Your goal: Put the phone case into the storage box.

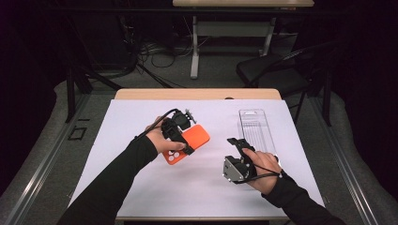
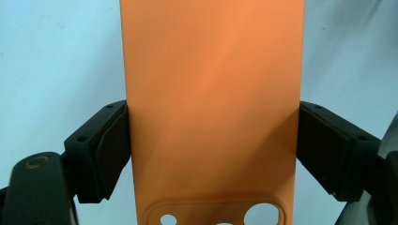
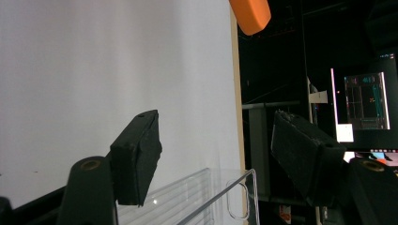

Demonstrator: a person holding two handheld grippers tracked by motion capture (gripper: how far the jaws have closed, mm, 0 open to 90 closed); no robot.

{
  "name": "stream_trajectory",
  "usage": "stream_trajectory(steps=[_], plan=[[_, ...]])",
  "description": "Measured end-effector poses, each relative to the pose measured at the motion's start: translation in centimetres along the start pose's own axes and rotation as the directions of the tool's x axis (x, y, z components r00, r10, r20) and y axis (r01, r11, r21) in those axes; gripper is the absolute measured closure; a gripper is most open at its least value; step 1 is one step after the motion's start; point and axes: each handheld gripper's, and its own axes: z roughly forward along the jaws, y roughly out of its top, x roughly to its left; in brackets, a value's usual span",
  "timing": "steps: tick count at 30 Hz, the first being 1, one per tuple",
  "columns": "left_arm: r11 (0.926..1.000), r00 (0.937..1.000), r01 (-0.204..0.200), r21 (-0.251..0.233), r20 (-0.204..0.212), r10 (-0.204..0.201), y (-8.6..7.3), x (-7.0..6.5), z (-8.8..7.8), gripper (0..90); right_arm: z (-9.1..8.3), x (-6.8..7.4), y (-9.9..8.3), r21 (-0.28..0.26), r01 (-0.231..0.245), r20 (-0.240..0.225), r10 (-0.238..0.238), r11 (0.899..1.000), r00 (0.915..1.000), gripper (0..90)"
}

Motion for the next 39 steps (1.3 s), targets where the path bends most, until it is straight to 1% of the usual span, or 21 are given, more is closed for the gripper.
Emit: stream_trajectory(steps=[3, 5, 6, 8, 10, 11, 13, 14, 15, 16, 19, 21, 22, 23, 25, 26, 27, 29, 33, 35, 39], plan=[[0.9999, 1.0, -0.001, 0.01, 0.002, 0.001, 0.2, 0.0, 0.0, 16.1, 0.0, -0.2, 0.1, -0.009, 0.025, -0.005, -0.026, 1.0, 0.9997, 33.9], [0.9999, 1.0, -0.005, 0.013, 0.005, 0.005, 0.3, 0.0, 0.1, 16.1, 0.0, -0.1, 0.1, -0.018, 0.013, -0.007, -0.013, 1.0, 0.9999, 34.5], [1.0, 1.0, -0.002, 0.009, 0.006, 0.002, 0.3, -0.1, 0.2, 16.1, 0.0, -0.1, 0.1, -0.023, 0.016, -0.009, -0.016, 1.0, 0.9998, 34.8], [0.9998, 0.9999, -0.01, 0.018, 0.007, 0.01, 0.4, -0.2, 0.3, 16.1, 0.0, -0.1, 0.1, -0.031, 0.012, -0.021, -0.012, 0.999, 0.9997, 35.5], [0.9997, 0.9999, -0.014, 0.021, 0.009, 0.014, 0.6, -0.3, 0.4, 16.1, 0.0, -0.1, 0.2, -0.042, 0.033, -0.019, -0.034, 0.999, 0.9992, 36.3], [0.9995, 0.9998, -0.017, 0.027, 0.011, 0.017, 0.6, -0.4, 0.4, 16.1, 0.0, 0.1, 0.3, -0.044, 0.027, -0.02, -0.028, 0.999, 0.9994, 36.5], [0.9994, 0.9997, -0.023, 0.027, 0.014, 0.022, 0.8, -0.5, 0.5, 16.1, 0.0, 0.1, 0.4, -0.057, 0.047, -0.013, -0.047, 0.997, 0.9988, 36.3], [0.9992, 0.9996, -0.024, 0.031, 0.017, 0.023, 0.9, -0.6, 0.6, 16.1, 0.0, 0.1, 0.5, -0.072, 0.073, -0.01, -0.074, 0.995, 0.9972, 35.9], [0.9992, 0.9995, -0.026, 0.032, 0.022, 0.025, 0.9, -0.7, 0.6, 16.1, 0.0, 0.2, 0.5, -0.075, 0.079, -0.002, -0.08, 0.994, 0.9968, 35.8], [0.9992, 0.9994, -0.027, 0.03, 0.023, 0.026, 1.0, -0.8, 0.7, 16.1, 0.0, 0.2, 0.6, -0.085, 0.106, 0.004, -0.106, 0.991, 0.9944, 36.3], [0.9983, 0.9989, -0.038, 0.045, 0.028, 0.037, 1.2, -1.0, 1.0, 16.1, 0.1, 0.4, 0.8, -0.069, 0.092, -0.015, -0.093, 0.993, 0.9955, 36.9], [0.9982, 0.9986, -0.041, 0.045, 0.034, 0.04, 1.3, -1.1, 1.2, 16.1, 0.3, 0.4, 1.0, -0.07, 0.117, -0.014, -0.119, 0.991, 0.9928, 37.4], [0.9979, 0.9984, -0.044, 0.047, 0.038, 0.042, 1.4, -1.2, 1.2, 16.1, 0.3, 0.6, 1.0, -0.063, 0.115, -0.011, -0.116, 0.991, 0.9932, 37.6], [0.9976, 0.9981, -0.049, 0.049, 0.038, 0.048, 1.5, -1.3, 1.3, 16.1, 0.3, 0.6, 1.1, -0.063, 0.141, -0.006, -0.141, 0.988, 0.99, 38.1], [0.9969, 0.9978, -0.053, 0.058, 0.042, 0.051, 1.7, -1.6, 1.4, 16.1, 0.4, 0.7, 1.2, -0.061, 0.15, 0.002, -0.15, 0.987, 0.9887, 40.5], [0.9967, 0.9975, -0.058, 0.058, 0.043, 0.055, 1.7, -1.6, 1.5, 16.2, 0.4, 0.7, 1.3, -0.063, 0.168, 0.002, -0.168, 0.984, 0.9858, 40.9], [0.9966, 0.9975, -0.058, 0.059, 0.043, 0.056, 1.8, -1.7, 1.5, 16.1, 0.5, 0.8, 1.4, -0.068, 0.165, 0.005, -0.165, 0.984, 0.9863, 42.2], [0.9961, 0.9971, -0.064, 0.06, 0.045, 0.061, 2.0, -1.8, 1.5, 16.1, 0.5, 0.9, 1.5, -0.072, 0.181, 0.009, -0.181, 0.981, 0.9835, 44.4], [0.9952, 0.9963, -0.071, 0.068, 0.053, 0.068, 2.3, -2.2, 1.8, 16.1, 0.5, 1.0, 1.6, -0.075, 0.228, 0.025, -0.227, 0.971, 0.9736, 48.2], [0.9943, 0.9953, -0.079, 0.072, 0.062, 0.075, 2.5, -2.2, 2.0, 16.1, 0.5, 1.1, 1.7, -0.071, 0.236, 0.029, -0.234, 0.969, 0.9717, 49.7], [0.9946, 0.9942, -0.081, 0.065, 0.076, 0.076, 2.8, -2.6, 2.2, 16.1, 0.6, 1.3, 1.7, -0.062, 0.275, 0.039, -0.273, 0.959, 0.9612, 51.5]])
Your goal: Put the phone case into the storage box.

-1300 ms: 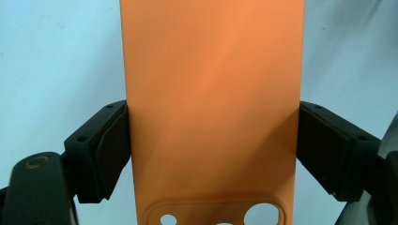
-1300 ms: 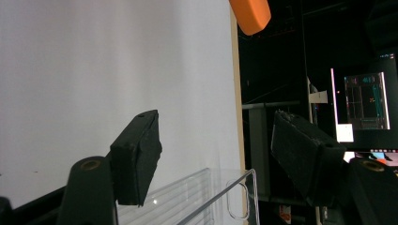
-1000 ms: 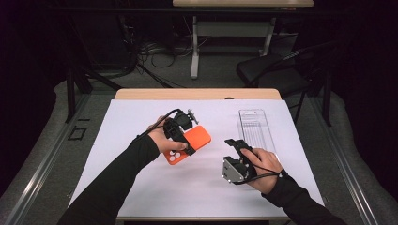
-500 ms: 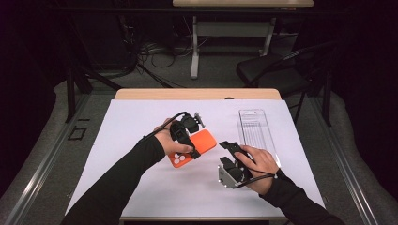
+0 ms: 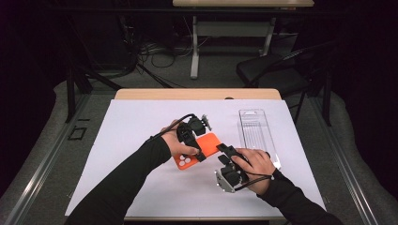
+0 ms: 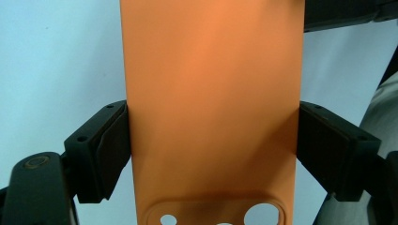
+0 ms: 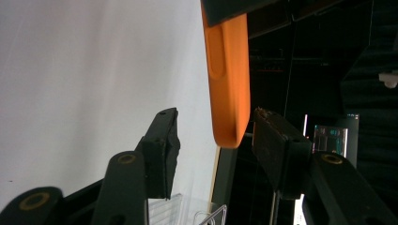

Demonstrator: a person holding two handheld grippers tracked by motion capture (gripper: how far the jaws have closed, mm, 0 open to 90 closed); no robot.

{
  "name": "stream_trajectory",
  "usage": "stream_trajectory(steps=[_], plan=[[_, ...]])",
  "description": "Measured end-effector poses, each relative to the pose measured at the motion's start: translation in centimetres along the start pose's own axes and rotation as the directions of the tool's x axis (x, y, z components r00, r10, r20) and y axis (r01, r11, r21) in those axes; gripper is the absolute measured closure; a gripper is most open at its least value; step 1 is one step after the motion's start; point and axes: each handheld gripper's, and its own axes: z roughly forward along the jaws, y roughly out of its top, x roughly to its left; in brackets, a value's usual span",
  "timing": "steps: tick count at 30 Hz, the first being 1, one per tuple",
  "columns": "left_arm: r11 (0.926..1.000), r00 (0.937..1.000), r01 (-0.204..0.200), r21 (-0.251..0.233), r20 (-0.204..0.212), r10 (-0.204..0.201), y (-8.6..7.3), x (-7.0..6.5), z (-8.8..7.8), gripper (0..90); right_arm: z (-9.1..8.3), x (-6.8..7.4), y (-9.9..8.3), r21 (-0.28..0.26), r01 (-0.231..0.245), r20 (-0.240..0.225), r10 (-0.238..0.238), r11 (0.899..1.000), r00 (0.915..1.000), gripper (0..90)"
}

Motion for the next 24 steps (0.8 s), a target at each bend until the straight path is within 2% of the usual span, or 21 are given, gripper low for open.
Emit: stream_trajectory(steps=[5, 14, 24], plan=[[0.9999, 0.9998, -0.014, 0.009, 0.011, 0.014, 0.36, -0.31, 0.15, 16.1, 0.19, 0.15, 0.15, 0.002, 0.03, 0.015, -0.03, 1.0, 0.9994, 55.1], [1.0, 0.9992, 0.006, 0.0, 0.04, -0.006, 0.53, -0.41, 0.26, 16.1, 0.36, 0.32, 0.38, 0.017, 0.062, 0.046, -0.063, 0.998, 0.997, 61.6], [0.9997, 0.997, 0.023, 0.003, 0.074, -0.023, 0.59, -0.34, 0.39, 16.1, 0.52, 0.34, 0.31, 0.033, 0.063, 0.056, -0.065, 0.997, 0.9963, 66.0]])
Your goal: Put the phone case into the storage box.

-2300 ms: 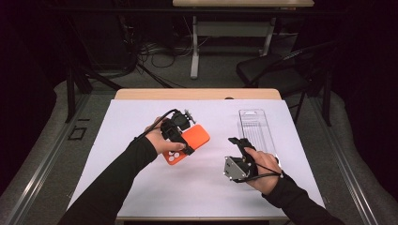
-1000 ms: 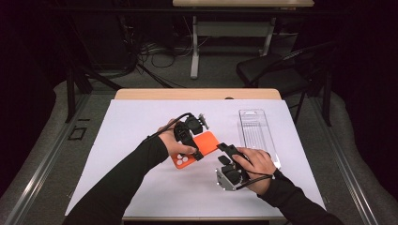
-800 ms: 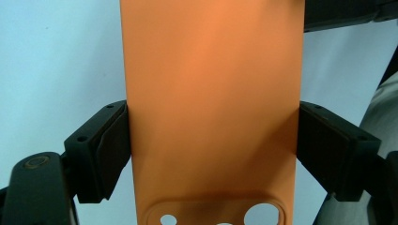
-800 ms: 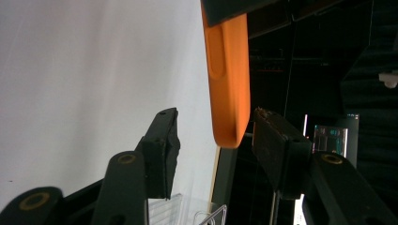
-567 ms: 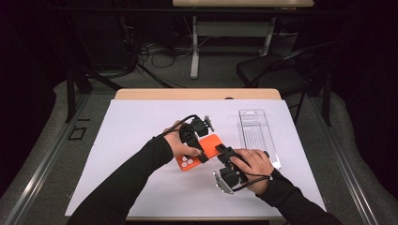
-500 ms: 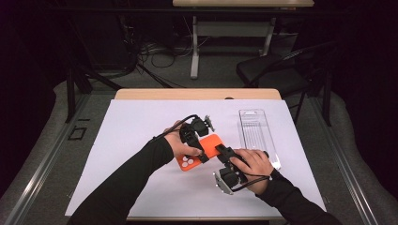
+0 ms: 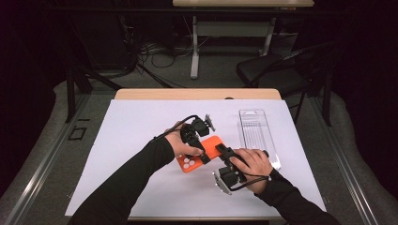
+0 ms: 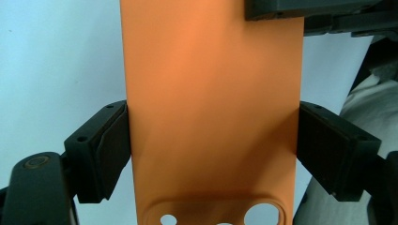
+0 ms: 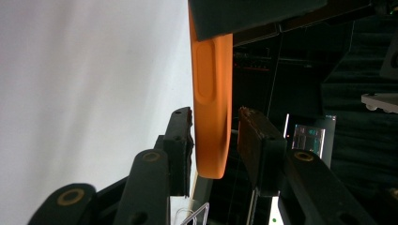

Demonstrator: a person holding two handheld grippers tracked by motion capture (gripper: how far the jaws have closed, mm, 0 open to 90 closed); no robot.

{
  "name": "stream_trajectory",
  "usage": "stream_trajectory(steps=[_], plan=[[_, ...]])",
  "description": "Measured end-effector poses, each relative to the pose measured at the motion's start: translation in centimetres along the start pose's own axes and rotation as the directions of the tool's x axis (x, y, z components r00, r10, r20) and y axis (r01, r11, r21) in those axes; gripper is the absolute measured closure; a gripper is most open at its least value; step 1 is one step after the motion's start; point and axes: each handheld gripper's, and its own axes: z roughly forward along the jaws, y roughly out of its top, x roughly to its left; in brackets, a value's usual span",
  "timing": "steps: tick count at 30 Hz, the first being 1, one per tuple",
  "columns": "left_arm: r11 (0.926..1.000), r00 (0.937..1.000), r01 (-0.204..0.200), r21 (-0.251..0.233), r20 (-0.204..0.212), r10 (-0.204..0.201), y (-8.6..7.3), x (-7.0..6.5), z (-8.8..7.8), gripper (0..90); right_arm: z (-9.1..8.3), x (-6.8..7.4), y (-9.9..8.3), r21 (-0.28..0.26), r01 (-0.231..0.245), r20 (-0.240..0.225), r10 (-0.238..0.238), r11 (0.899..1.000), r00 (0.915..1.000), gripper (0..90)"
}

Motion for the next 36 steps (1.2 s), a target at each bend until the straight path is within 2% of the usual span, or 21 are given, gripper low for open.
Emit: stream_trajectory(steps=[12, 36], plan=[[0.9999, 0.9997, 0.011, -0.002, 0.024, -0.011, -0.05, 0.05, -0.11, 16.1, 0.13, 0.08, -0.01, 0.01, 0.031, 0.008, -0.031, 0.999, 0.9995, 68.8], [0.9999, 0.9995, 0.012, 0.0, 0.028, -0.012, 0.08, -0.07, 0.2, 16.1, 0.43, 0.36, 0.17, 0.016, 0.064, 0.014, -0.064, 0.998, 0.9979, 72.5]])
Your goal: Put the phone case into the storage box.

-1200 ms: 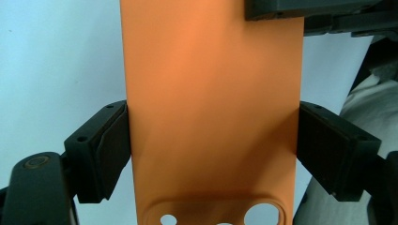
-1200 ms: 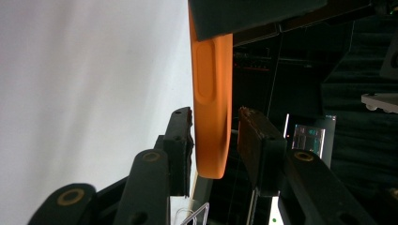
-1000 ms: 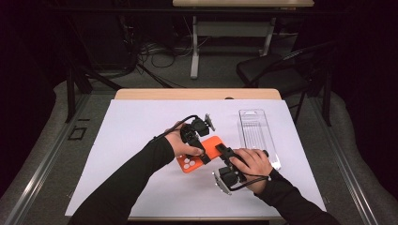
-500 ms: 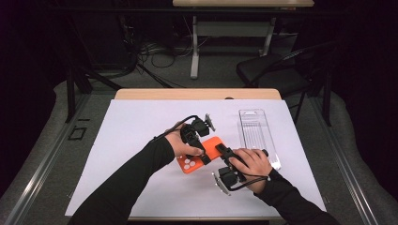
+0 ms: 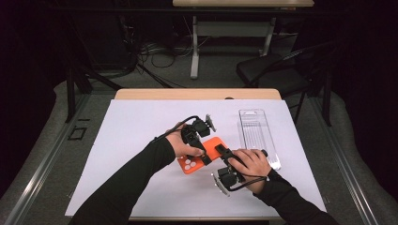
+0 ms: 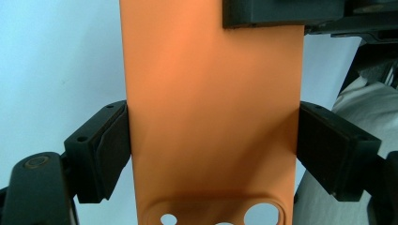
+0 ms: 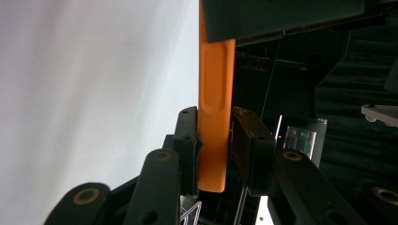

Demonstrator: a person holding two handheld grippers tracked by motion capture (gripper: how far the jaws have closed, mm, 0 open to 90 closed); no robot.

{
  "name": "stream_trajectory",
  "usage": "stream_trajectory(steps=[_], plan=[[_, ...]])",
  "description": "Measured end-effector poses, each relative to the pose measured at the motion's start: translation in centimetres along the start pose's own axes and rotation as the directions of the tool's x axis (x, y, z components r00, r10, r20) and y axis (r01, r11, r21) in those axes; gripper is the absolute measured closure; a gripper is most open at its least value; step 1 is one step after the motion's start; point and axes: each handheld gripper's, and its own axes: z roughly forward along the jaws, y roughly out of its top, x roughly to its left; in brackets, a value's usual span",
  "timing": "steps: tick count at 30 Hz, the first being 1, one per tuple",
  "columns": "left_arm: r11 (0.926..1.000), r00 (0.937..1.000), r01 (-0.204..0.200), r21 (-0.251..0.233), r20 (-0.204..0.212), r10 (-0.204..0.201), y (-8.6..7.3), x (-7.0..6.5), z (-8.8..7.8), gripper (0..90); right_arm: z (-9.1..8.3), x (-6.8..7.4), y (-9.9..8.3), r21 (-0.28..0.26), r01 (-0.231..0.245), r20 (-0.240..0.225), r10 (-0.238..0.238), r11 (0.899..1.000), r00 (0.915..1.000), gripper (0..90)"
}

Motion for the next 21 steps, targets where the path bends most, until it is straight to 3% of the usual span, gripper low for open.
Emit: stream_trajectory(steps=[21], plan=[[0.9999, 0.9998, 0.01, 0.006, 0.016, -0.01, -0.08, 0.2, 0.27, 16.1, 0.04, 0.38, 0.14, 0.01, 0.018, 0.012, -0.018, 1.0, 0.9998, 76.1]])
